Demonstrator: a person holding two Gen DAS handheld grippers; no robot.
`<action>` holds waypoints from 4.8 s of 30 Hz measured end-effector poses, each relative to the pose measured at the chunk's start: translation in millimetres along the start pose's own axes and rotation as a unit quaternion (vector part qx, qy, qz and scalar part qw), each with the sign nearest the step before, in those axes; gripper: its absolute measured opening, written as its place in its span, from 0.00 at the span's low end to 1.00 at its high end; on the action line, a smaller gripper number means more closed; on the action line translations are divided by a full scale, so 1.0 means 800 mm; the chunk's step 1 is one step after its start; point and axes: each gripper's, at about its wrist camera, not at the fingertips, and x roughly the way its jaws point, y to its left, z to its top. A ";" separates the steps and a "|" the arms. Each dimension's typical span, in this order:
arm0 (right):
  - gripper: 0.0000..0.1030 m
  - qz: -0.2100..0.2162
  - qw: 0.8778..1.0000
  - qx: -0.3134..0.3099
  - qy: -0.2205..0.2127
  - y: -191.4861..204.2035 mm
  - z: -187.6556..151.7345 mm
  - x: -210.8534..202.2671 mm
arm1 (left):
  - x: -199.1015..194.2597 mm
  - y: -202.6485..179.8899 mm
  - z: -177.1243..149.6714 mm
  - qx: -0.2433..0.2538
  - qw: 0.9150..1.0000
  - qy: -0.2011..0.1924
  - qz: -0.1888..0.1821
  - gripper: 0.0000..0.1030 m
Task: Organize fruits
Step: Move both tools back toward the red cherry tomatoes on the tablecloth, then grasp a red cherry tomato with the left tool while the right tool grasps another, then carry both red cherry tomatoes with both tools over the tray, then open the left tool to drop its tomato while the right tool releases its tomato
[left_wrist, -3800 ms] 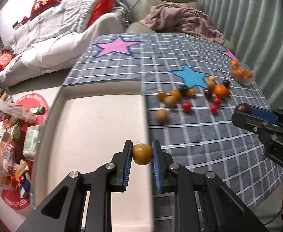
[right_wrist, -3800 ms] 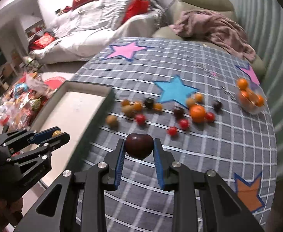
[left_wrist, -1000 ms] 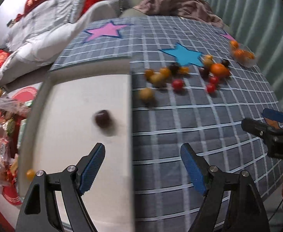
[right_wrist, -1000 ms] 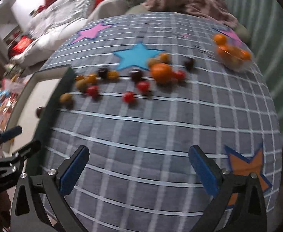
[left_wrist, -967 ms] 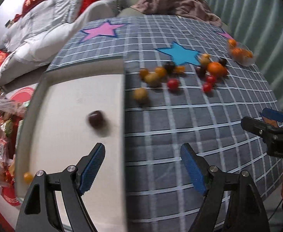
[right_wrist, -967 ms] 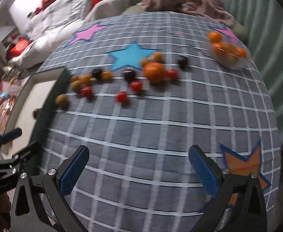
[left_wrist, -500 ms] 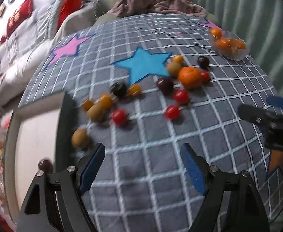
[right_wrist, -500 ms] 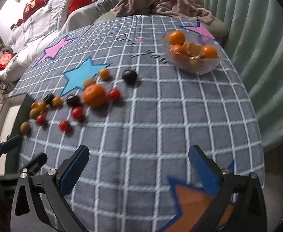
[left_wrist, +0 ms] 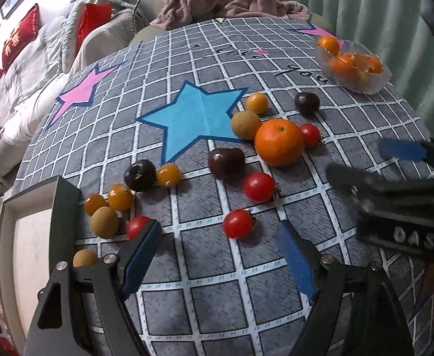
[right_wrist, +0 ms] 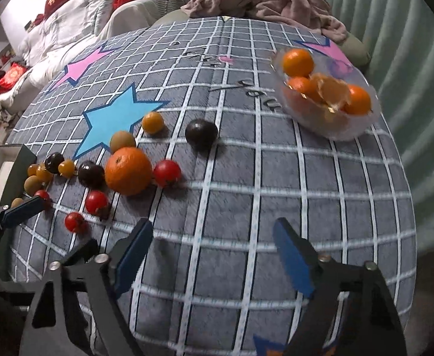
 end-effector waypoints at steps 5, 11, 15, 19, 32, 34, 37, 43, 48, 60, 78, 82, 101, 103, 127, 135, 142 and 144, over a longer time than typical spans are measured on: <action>0.73 0.004 0.999 -0.035 0.000 0.011 0.012 0.012 | 0.005 -0.003 0.005 -0.003 1.000 -0.002 -0.010 0.75; 0.61 0.009 0.998 -0.057 -0.017 0.023 0.021 0.016 | 0.008 -0.004 0.011 -0.011 1.000 -0.002 -0.022 0.68; 0.43 0.012 0.997 -0.069 -0.027 0.030 0.028 0.017 | 0.009 -0.002 0.013 -0.023 0.998 0.002 -0.052 0.52; 0.22 0.030 0.996 -0.074 -0.032 0.035 0.028 0.016 | 0.008 -0.005 0.012 -0.020 0.998 -0.002 -0.059 0.37; 0.22 0.053 0.998 -0.021 -0.033 0.006 -0.003 -0.006 | 0.002 0.003 0.007 -0.030 0.996 -0.005 -0.079 0.22; 0.22 0.057 0.998 -0.014 -0.034 0.002 -0.006 -0.010 | 0.002 0.004 0.006 -0.032 0.996 -0.007 -0.083 0.22; 0.22 0.060 0.998 -0.007 -0.035 -0.004 -0.011 -0.015 | -0.001 0.009 0.003 -0.041 0.994 -0.010 -0.097 0.22; 0.22 0.069 0.997 0.003 -0.036 -0.007 -0.020 -0.026 | -0.012 0.018 -0.007 -0.045 0.993 -0.018 -0.111 0.22; 0.22 0.079 0.996 0.012 -0.030 -0.006 -0.030 -0.033 | -0.025 0.021 -0.017 -0.048 0.992 -0.019 -0.113 0.22; 0.22 0.076 0.997 -0.005 -0.032 0.024 -0.046 -0.068 | -0.065 0.039 -0.041 -0.047 0.994 -0.023 -0.098 0.22; 0.22 0.103 0.987 -0.109 -0.050 0.167 -0.035 -0.126 | -0.116 0.146 -0.090 -0.104 0.992 -0.041 -0.055 0.22; 0.22 0.115 0.984 -0.130 -0.049 0.207 -0.030 -0.132 | -0.118 0.178 -0.103 -0.124 0.991 -0.038 -0.041 0.22; 0.22 0.165 0.967 -0.190 -0.026 0.364 0.002 -0.114 | -0.107 0.310 -0.149 -0.178 0.983 -0.021 0.028 0.22; 0.22 0.169 0.968 -0.185 -0.020 0.373 0.010 -0.108 | -0.102 0.316 -0.149 -0.178 0.983 -0.017 0.034 0.22; 0.22 0.125 0.975 -0.171 0.062 0.399 0.008 0.012 | -0.043 0.329 -0.147 -0.170 0.982 0.033 0.070 0.22; 0.62 0.141 0.974 -0.167 0.061 0.396 0.005 0.008 | -0.046 0.326 -0.150 -0.165 0.982 0.027 0.088 0.91; 0.86 0.142 0.974 -0.169 0.045 0.395 0.006 -0.011 | -0.060 0.318 -0.154 -0.158 0.983 0.008 0.098 0.92; 0.92 0.149 0.974 -0.167 0.034 0.390 0.008 -0.019 | -0.063 0.319 -0.155 -0.161 0.982 0.008 0.098 0.92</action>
